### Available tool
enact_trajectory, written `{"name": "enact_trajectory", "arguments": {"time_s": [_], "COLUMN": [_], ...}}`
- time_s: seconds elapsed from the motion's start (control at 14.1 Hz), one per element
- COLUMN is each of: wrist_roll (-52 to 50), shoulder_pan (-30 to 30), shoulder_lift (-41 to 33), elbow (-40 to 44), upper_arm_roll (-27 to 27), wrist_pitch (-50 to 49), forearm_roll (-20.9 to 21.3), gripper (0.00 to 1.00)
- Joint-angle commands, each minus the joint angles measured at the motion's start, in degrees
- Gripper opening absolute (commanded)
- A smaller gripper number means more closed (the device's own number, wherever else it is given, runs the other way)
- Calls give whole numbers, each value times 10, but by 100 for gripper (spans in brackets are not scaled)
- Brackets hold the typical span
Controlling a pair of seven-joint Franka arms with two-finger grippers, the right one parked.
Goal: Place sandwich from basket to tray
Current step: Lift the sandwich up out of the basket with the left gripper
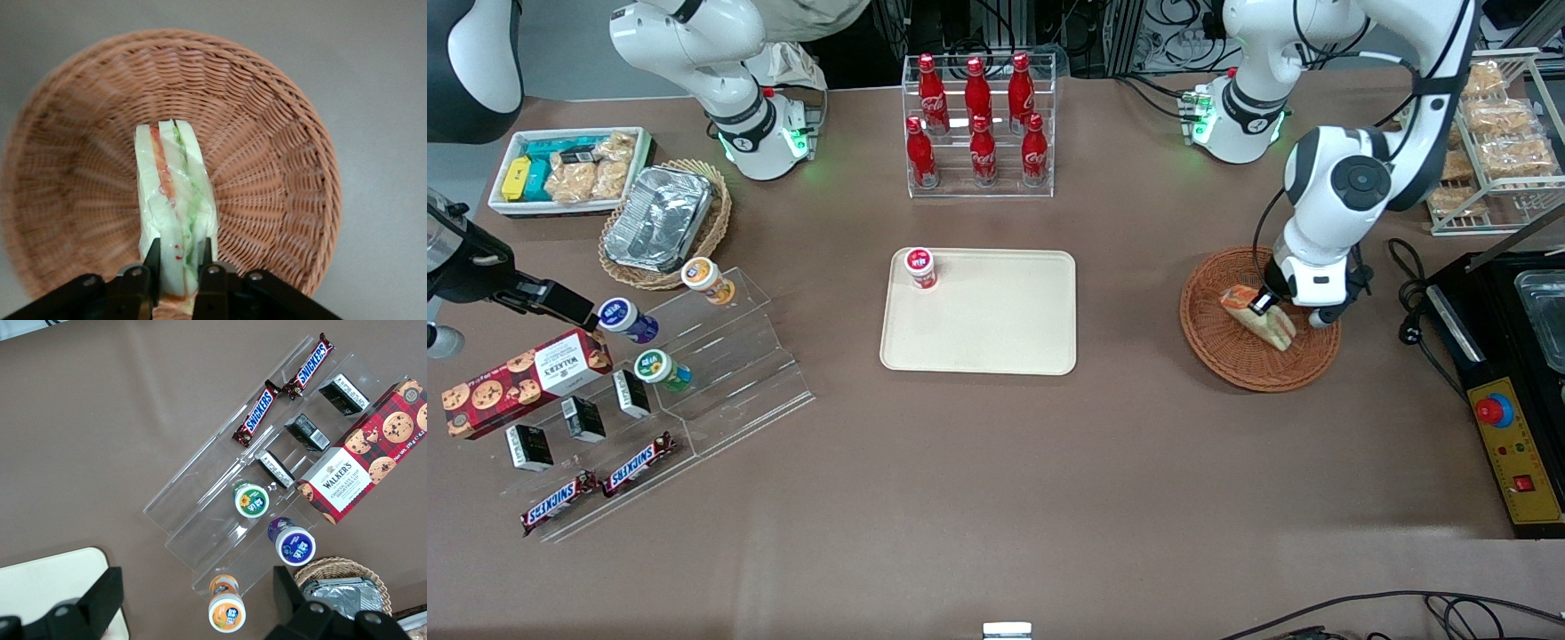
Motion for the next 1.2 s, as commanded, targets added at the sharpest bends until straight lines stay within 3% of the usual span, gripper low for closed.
{"name": "enact_trajectory", "arguments": {"time_s": [0.0, 0.21, 0.5, 1.13], "wrist_roll": [33, 88, 135, 278], "shoulder_pan": [-5, -4, -5, -10], "shoulder_lift": [-17, -14, -14, -16], "elbow": [114, 230, 308, 364], "upper_arm_roll": [3, 2, 1, -3], "wrist_pitch": [-182, -330, -393, -464], "forearm_roll": [10, 5, 0, -3], "gripper": [8, 0, 0, 0]}}
